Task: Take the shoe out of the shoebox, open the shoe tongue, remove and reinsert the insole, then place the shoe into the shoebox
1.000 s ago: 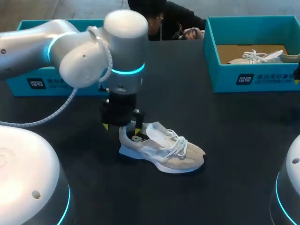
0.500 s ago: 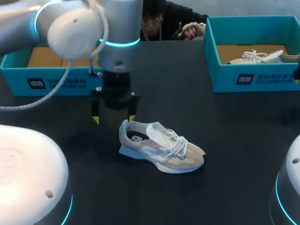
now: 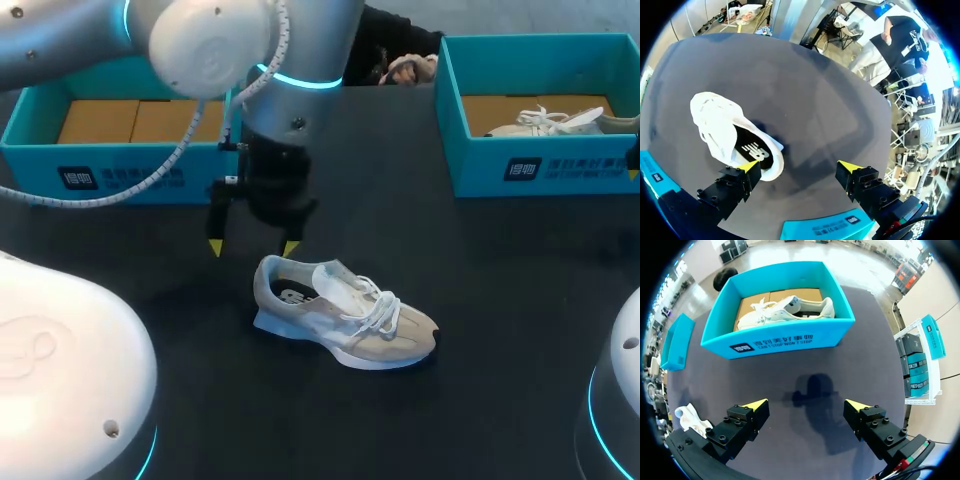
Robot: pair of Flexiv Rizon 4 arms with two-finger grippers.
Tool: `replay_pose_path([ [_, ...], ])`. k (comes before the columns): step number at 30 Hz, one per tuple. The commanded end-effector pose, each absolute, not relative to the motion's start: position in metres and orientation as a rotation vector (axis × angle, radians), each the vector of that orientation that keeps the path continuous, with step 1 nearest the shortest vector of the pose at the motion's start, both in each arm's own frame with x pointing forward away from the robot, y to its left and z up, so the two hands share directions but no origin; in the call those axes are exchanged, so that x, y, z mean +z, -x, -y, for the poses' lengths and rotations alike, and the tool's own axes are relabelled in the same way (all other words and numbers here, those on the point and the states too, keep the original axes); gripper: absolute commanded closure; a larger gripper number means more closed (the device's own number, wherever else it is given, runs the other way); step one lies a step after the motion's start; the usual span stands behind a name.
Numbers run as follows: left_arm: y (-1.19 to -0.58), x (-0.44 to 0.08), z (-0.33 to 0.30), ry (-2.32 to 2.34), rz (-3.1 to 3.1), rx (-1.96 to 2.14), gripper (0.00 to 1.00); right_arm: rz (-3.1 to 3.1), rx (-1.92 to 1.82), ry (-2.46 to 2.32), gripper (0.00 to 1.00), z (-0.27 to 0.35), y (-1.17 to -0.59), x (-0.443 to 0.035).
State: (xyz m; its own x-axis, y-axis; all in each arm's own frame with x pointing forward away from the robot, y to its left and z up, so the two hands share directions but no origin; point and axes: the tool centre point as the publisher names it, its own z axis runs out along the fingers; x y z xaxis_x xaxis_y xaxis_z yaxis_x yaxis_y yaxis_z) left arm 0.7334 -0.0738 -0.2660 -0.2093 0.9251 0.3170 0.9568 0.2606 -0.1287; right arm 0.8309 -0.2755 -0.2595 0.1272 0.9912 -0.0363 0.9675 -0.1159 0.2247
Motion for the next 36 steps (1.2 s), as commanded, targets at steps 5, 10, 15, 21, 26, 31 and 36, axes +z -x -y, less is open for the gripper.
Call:
replay_pose_path([
  [5,-0.734,-0.266,0.074,1.724,2.207,-0.139,0.00,-1.949,0.184,-2.204,0.00,0.276,-0.831,-0.260],
  [10,-0.738,-0.268,0.072,1.670,2.244,-0.090,0.00,-1.949,0.184,-2.204,0.00,0.276,-0.831,-0.260],
  [15,-0.751,-0.272,0.054,1.476,2.409,0.154,0.00,-1.949,0.184,-2.204,0.00,0.276,-0.831,-0.260],
  [21,-0.757,-0.271,0.036,1.282,2.573,0.444,0.00,-1.949,0.184,-2.204,0.00,0.276,-0.831,-0.260],
  [26,-0.756,-0.272,0.024,1.153,2.630,0.615,0.00,-1.949,0.184,-2.204,0.00,0.276,-0.831,-0.260],
  [31,-0.754,-0.273,0.014,1.055,2.678,0.734,0.00,-1.949,0.184,-2.204,0.00,0.276,-0.831,-0.260],
  [36,-0.753,-0.274,0.006,0.966,2.698,0.942,0.00,-1.949,0.184,-2.204,0.00,0.276,-0.831,-0.260],
])
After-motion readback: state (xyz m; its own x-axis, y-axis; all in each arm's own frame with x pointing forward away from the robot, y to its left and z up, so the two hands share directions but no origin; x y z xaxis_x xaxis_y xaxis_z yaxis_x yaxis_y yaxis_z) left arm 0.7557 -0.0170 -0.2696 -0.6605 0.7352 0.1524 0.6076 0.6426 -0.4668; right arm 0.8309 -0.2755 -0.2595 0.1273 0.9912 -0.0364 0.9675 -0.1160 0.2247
